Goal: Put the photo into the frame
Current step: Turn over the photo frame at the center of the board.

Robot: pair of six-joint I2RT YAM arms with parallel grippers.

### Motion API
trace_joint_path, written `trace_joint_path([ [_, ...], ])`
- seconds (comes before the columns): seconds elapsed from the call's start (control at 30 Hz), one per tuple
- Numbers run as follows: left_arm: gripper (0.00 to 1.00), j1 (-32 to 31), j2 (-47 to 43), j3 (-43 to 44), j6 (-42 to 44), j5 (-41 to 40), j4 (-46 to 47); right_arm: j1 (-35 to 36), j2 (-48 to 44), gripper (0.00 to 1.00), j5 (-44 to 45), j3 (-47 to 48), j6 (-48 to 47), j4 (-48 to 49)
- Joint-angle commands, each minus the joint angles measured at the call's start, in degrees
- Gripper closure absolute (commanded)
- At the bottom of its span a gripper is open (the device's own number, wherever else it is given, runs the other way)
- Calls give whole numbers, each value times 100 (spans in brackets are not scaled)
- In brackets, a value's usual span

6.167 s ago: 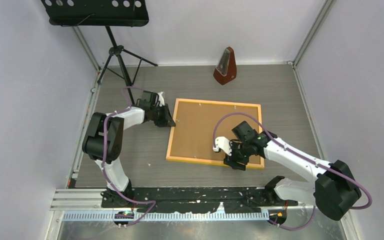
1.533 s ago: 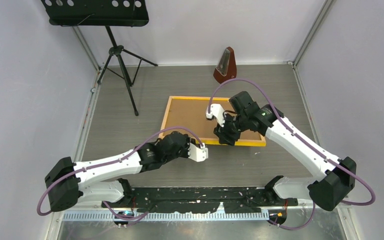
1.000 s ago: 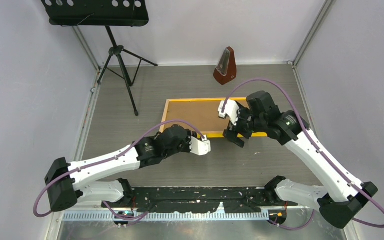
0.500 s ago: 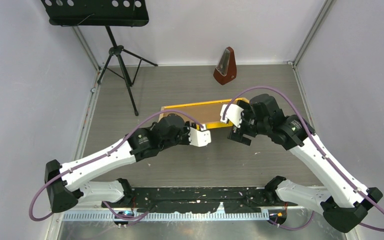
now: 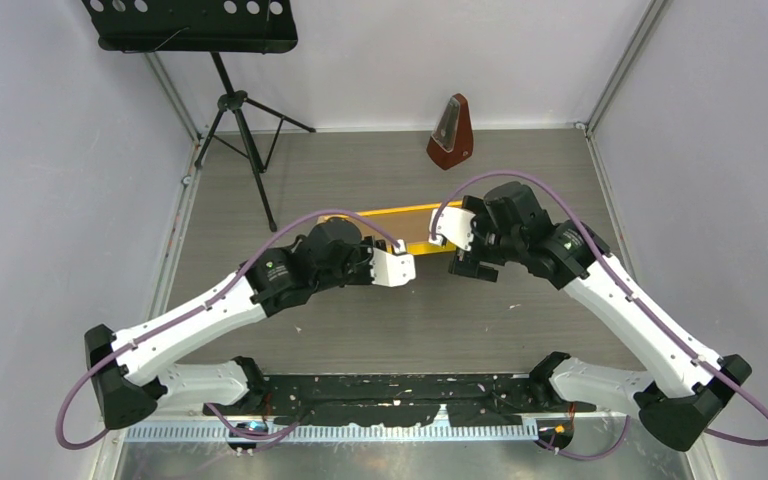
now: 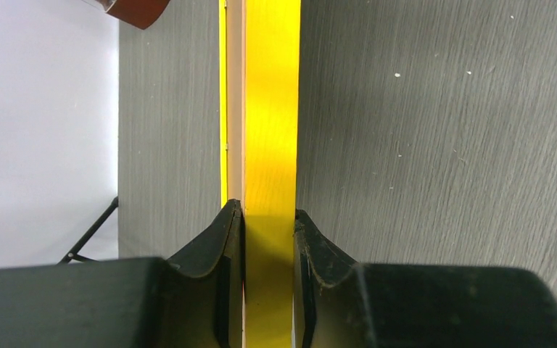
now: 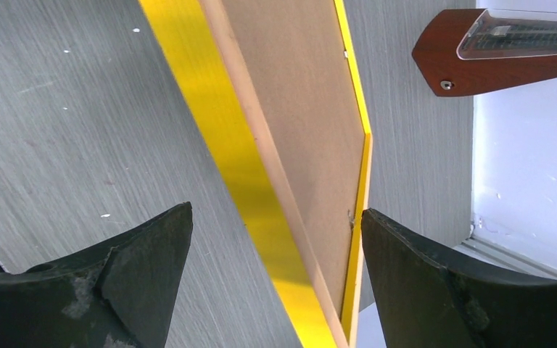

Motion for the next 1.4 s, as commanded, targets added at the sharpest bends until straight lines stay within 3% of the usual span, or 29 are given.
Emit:
trace_joint_path([
  [0.0,100,52,-303,373,-97,246,112,35,110,8,276,217,-220,410],
  [0.2,100,101,-361,419,-170,382,18,43,491,14,268,381,-378,462],
  [0.37,100,214,-406,467,-232,511,-29,39,668,30,147,404,-410,426],
  [0.63,100,522,-374,629,-317,912,-159,34,650,73,-188,459,-415,446],
  [0.67,100,565,-377,657,-325,936,-172,36,645,85,-206,528,-415,431],
  [0.77,100,697,-359,736,-356,980,-194,34,645,94,-257,727,-356,312],
  [0.8,95,748,-358,771,-371,983,-190,41,647,94,-298,859,-308,277],
  [0.93,28,1001,-396,883,-539,974,-51,31,744,94,-429,1271,-91,34],
  [0.97,16,1075,-401,910,-611,956,-4,30,758,94,-448,1334,-51,-50],
  [1.03,2,1221,-421,974,-778,908,93,30,819,94,-514,1553,81,-199],
  [1.37,0,2412,-539,1743,-2085,1224,213,-69,1278,94,-687,2823,1149,-862],
])
